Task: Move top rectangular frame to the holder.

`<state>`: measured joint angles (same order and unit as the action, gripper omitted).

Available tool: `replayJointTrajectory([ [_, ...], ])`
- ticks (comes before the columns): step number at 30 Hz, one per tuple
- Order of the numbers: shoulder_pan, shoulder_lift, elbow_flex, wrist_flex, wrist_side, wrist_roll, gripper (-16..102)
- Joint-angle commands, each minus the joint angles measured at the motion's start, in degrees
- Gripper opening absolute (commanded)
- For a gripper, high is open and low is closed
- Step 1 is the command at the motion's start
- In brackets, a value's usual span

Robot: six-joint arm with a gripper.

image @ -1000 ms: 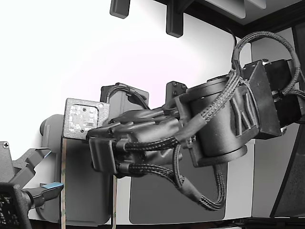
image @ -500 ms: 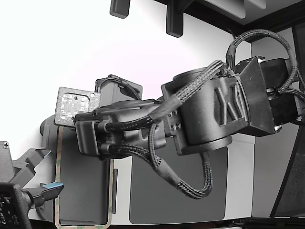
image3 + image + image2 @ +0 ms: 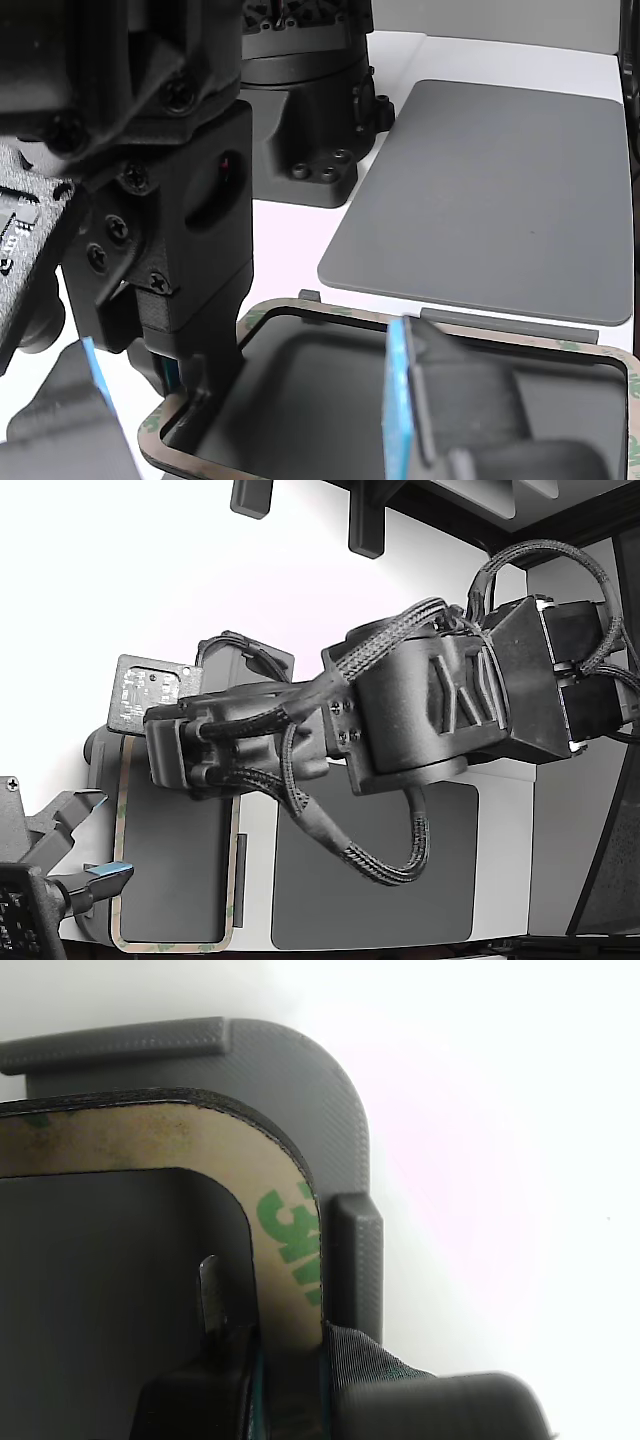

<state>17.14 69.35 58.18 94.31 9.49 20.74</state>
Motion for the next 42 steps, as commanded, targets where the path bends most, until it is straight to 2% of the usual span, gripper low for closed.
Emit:
replayJointTrajectory([
  [1, -0.88, 1.14, -1.05, 0.53, -0.18, -0.18, -10],
  [42, -2.11, -2.46, -2.02, 0.53, -0.44, -2.11, -10],
])
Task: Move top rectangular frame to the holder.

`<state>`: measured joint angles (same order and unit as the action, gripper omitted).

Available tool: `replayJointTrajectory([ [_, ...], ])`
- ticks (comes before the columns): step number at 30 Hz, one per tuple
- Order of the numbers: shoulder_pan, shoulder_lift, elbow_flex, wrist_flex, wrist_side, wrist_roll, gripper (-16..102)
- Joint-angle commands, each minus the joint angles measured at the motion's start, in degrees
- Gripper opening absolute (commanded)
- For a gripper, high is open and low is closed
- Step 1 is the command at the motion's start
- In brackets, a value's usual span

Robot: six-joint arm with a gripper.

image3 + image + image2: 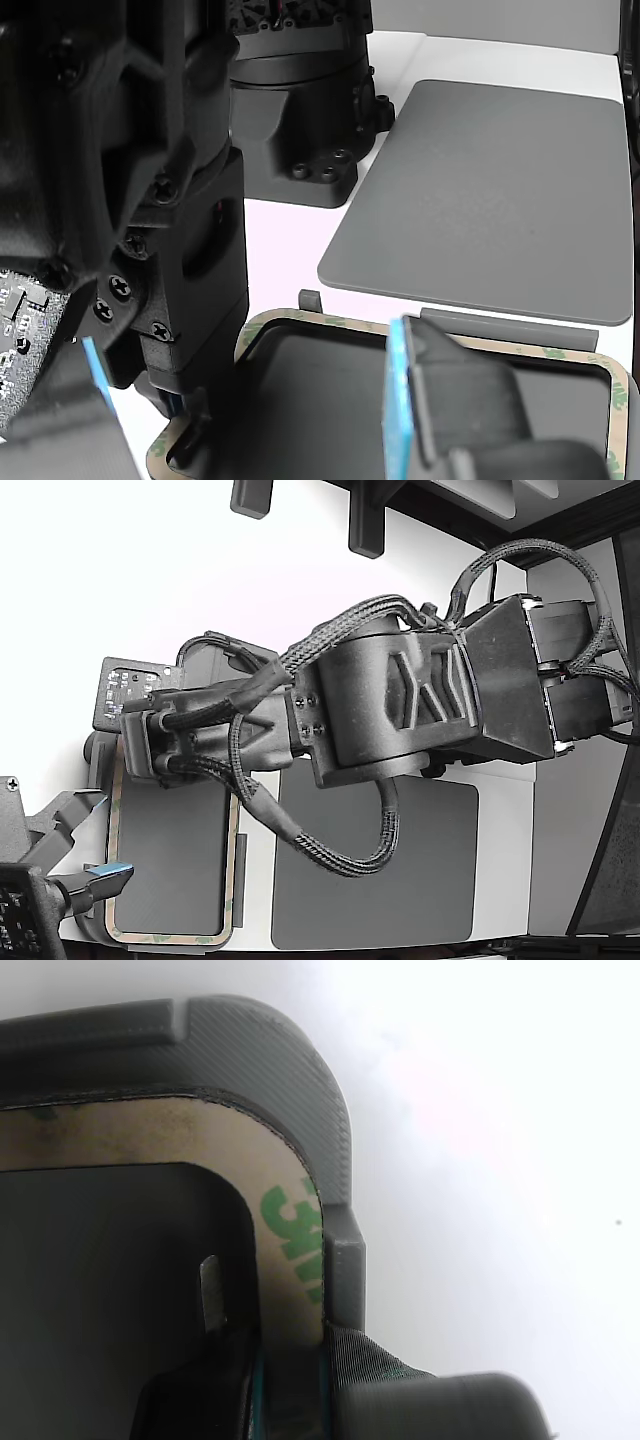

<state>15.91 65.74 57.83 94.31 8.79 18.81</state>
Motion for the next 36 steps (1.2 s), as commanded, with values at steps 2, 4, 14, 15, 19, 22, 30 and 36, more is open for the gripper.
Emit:
replayJointTrajectory([
  [2, -0.88, 1.14, -1.67, 0.53, 0.26, -0.26, -10],
  [4, -0.88, 1.14, -1.58, 0.53, 0.26, -0.44, -10],
  [14, -0.88, 0.97, -1.58, 0.53, 0.26, -0.97, -10],
  [15, -0.88, 0.88, -1.67, 0.53, 0.26, -1.05, -10],
  [19, -0.88, 0.44, -2.29, 0.53, 0.18, -1.05, -10],
  [22, -0.79, 0.35, -2.37, 0.53, 0.18, -1.14, -10],
  [30, -0.62, 0.35, -2.64, 0.53, 0.18, -1.23, -10],
  [36, -0.62, 0.35, -2.55, 0.53, 0.18, -1.41, -10],
])
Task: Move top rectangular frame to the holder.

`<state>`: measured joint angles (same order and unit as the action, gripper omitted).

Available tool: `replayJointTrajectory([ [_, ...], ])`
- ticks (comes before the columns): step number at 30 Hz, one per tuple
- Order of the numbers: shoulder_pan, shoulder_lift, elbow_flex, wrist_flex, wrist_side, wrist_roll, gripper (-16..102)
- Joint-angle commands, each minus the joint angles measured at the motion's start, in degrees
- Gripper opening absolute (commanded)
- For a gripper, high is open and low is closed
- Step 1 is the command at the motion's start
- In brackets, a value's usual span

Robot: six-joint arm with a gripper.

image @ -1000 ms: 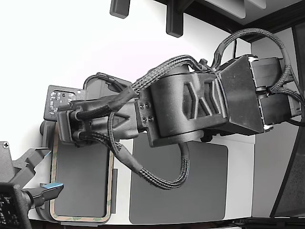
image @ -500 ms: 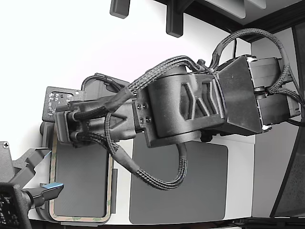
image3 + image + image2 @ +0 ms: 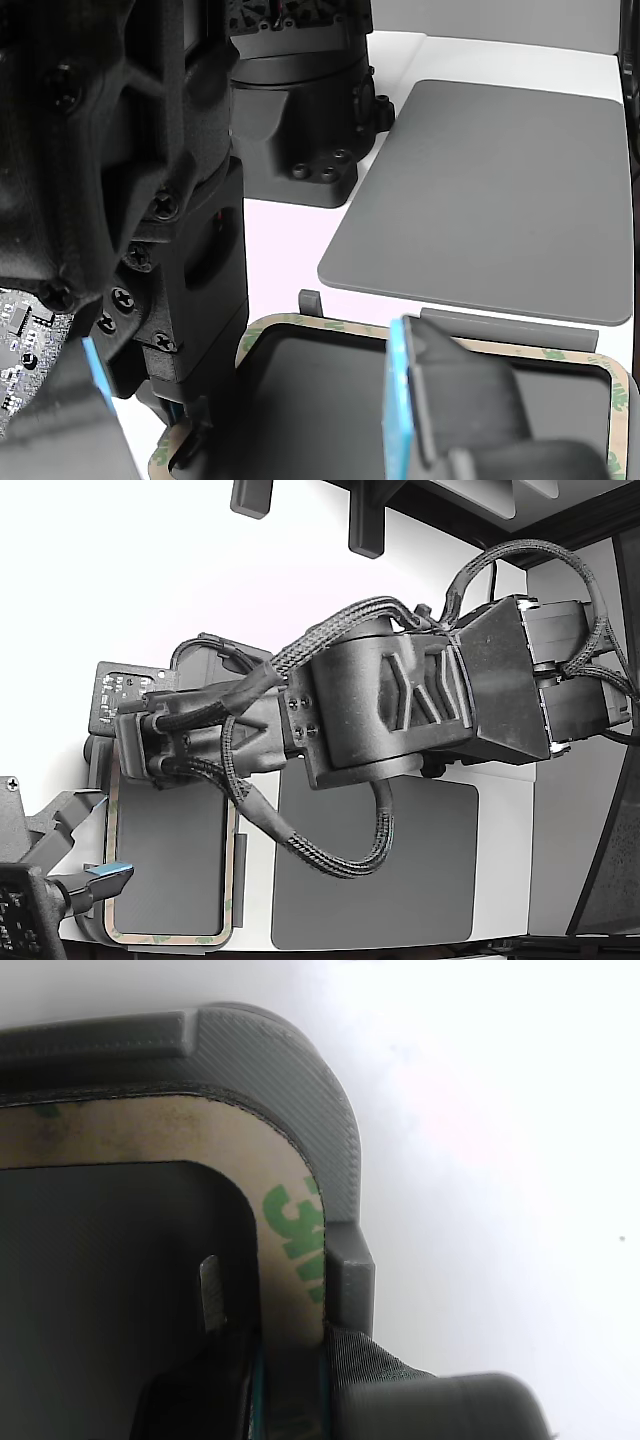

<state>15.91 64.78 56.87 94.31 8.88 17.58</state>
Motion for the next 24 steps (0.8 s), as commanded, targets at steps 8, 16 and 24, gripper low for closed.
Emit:
replayJointTrajectory([
  [8, -0.53, 1.41, -1.67, 0.53, 0.09, -0.26, -2],
  [16, -0.26, 1.41, -2.02, 0.53, 0.0, -0.44, 19],
  [24, -0.09, 1.41, -2.02, 0.53, -0.18, -1.05, 25],
])
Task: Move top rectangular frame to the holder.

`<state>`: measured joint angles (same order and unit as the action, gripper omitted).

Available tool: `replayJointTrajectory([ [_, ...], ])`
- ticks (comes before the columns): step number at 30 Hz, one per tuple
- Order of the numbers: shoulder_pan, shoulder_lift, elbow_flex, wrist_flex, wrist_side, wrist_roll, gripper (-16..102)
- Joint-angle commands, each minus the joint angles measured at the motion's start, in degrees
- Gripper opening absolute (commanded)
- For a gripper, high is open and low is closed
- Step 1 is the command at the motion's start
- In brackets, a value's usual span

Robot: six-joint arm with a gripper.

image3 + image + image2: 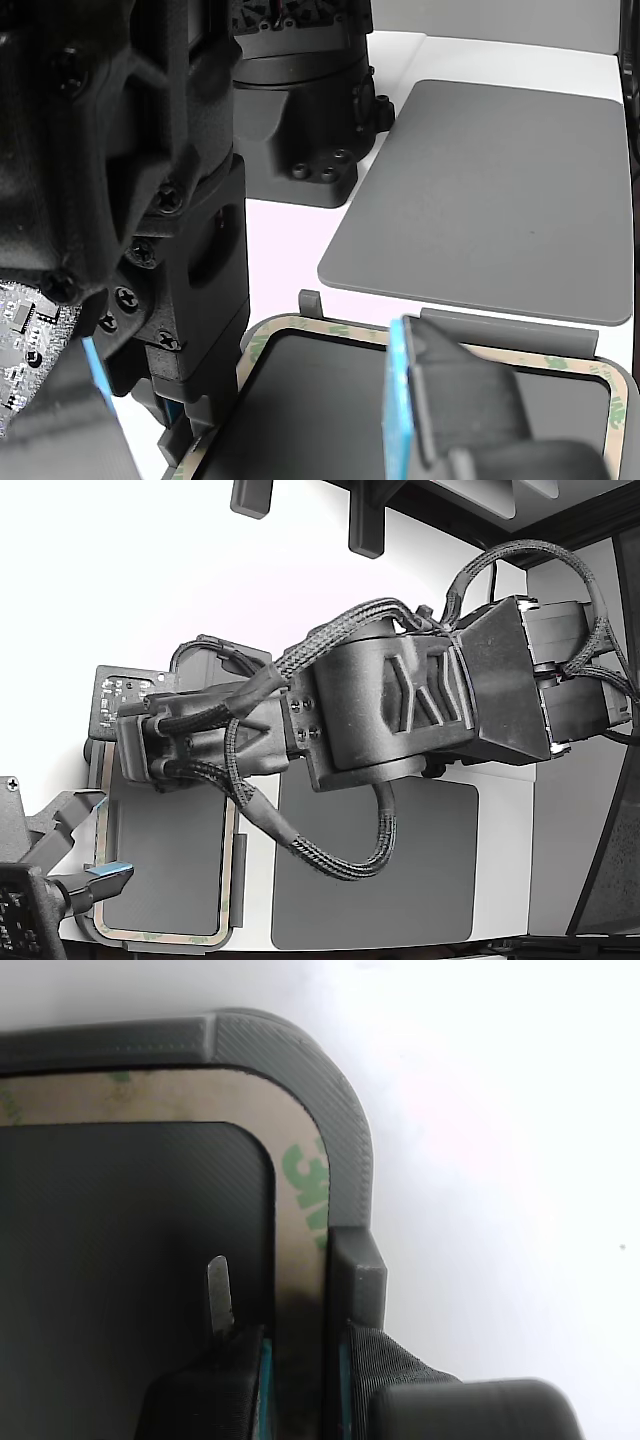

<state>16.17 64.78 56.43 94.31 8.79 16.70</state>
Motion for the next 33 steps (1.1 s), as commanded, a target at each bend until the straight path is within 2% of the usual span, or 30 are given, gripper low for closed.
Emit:
replayJointTrajectory([
  [1, -0.35, 1.41, -1.58, 0.53, -0.09, -0.26, 27],
  [6, -0.26, 1.49, -1.93, 0.53, 0.09, -0.18, 47],
  [9, -0.26, 1.76, -2.37, 0.53, 0.44, 0.53, 76],
  [11, -0.26, 2.37, -2.46, 0.53, 0.7, 0.62, 99],
  [25, -4.04, 19.51, 2.81, 0.0, 4.39, 4.83, 100],
  [30, -6.59, 35.6, 17.93, -6.33, 6.77, 1.85, 100],
  [33, -8.7, 48.78, 34.54, -15.64, 7.29, 0.0, 100],
])
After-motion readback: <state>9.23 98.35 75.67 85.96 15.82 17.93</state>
